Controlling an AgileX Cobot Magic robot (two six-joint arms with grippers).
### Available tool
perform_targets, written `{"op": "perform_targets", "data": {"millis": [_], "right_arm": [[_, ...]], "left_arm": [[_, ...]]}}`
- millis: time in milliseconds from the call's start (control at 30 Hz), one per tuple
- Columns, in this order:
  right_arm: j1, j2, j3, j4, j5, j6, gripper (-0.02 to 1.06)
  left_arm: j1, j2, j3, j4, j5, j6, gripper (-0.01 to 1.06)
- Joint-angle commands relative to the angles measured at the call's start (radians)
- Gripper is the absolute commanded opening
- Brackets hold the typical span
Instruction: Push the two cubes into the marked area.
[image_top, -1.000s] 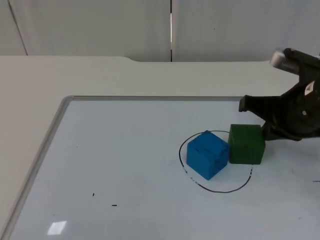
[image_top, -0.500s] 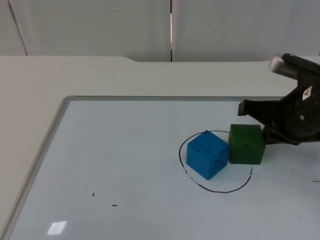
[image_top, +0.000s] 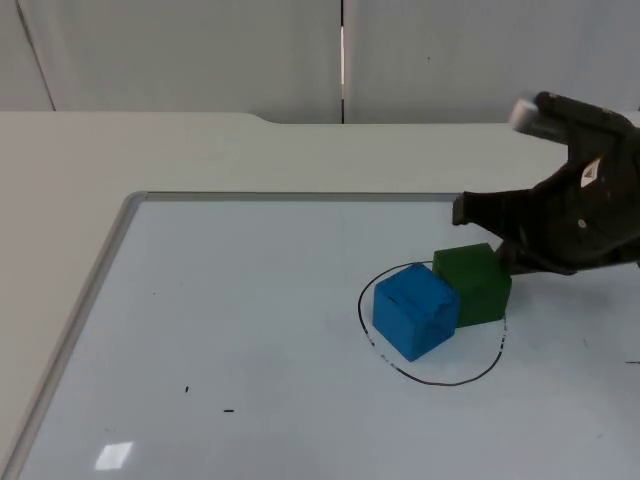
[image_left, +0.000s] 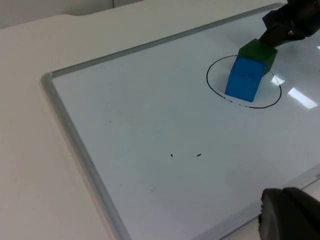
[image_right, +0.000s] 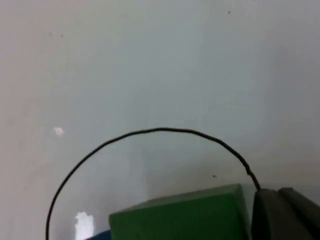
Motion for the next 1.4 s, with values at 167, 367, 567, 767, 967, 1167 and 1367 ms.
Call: {"op": "perform_targets", "data": {"millis": [167,367,567,767,967,1167,1367], "right_arm": [[0.005,-0.002,-0.005,-0.009,-0.07,-0.085,0.0],[0.005,0.027,-0.005,-0.009,-0.078,-0.097,0.0],[0.023,0.077,-0.005,-0.003,-0.167,-0.087,0.0],[0.028,0.077,-0.012,-0.003,-0.202,-0.096,0.0],[0.024,0.077,-0.012,-0.003,-0.198,-0.098,0.0],[-0.037,0.031,-0.012,-0.005,-0.088,-0.1,0.0],[-0.164,-0.156,-0.012,-0.014,0.121,-0.234,0.0]], "left_arm": [[0.002,-0.004,0.004,-0.001,-0.012,0.001,0.0],[0.002,-0.004,0.004,-0.001,-0.012,0.001,0.0],[0.002,-0.004,0.004,-0.001,-0.012,0.001,0.0],[0.002,-0.004,0.004,-0.001,-0.012,0.001,0.0],[0.002,-0.004,0.004,-0.001,-0.012,0.001,0.0],[0.002,-0.004,0.004,-0.001,-0.012,0.001,0.0],[0.002,-0.004,0.004,-0.001,-0.012,0.001,0.0]]}}
